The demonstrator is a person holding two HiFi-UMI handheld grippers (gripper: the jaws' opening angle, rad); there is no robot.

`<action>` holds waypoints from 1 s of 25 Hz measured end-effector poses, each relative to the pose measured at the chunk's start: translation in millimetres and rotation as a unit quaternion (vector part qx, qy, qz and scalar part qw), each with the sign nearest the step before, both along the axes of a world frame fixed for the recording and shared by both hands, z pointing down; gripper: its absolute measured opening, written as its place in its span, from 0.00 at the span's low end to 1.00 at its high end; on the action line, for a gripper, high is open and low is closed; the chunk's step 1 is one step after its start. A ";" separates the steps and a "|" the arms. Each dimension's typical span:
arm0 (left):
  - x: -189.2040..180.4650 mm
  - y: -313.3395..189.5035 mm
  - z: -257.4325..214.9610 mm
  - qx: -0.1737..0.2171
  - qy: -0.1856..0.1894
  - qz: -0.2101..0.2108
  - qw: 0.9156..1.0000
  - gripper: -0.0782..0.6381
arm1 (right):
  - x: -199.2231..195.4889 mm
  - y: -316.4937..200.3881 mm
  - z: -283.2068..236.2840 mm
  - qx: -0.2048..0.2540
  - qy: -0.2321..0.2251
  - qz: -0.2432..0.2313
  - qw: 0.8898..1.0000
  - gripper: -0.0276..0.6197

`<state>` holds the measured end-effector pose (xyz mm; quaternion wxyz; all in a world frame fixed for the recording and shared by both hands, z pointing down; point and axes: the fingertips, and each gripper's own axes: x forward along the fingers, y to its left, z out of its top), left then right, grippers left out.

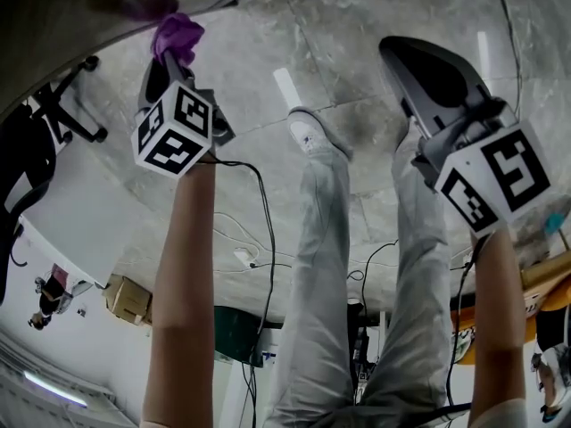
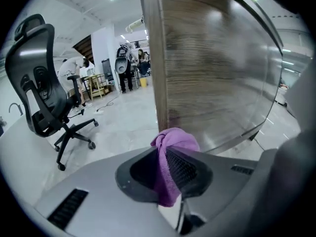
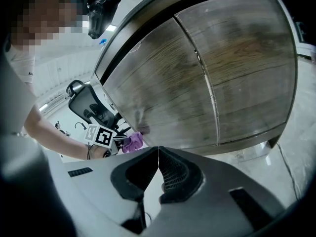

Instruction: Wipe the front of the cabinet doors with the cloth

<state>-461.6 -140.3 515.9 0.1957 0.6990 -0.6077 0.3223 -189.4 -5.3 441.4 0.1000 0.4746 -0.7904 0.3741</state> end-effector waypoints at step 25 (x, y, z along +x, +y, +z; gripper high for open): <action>366.6 14.1 96.8 -0.042 -0.033 0.301 0.952 0.18 | 159.4 77.8 55.8 -0.045 -0.014 0.086 0.995 0.09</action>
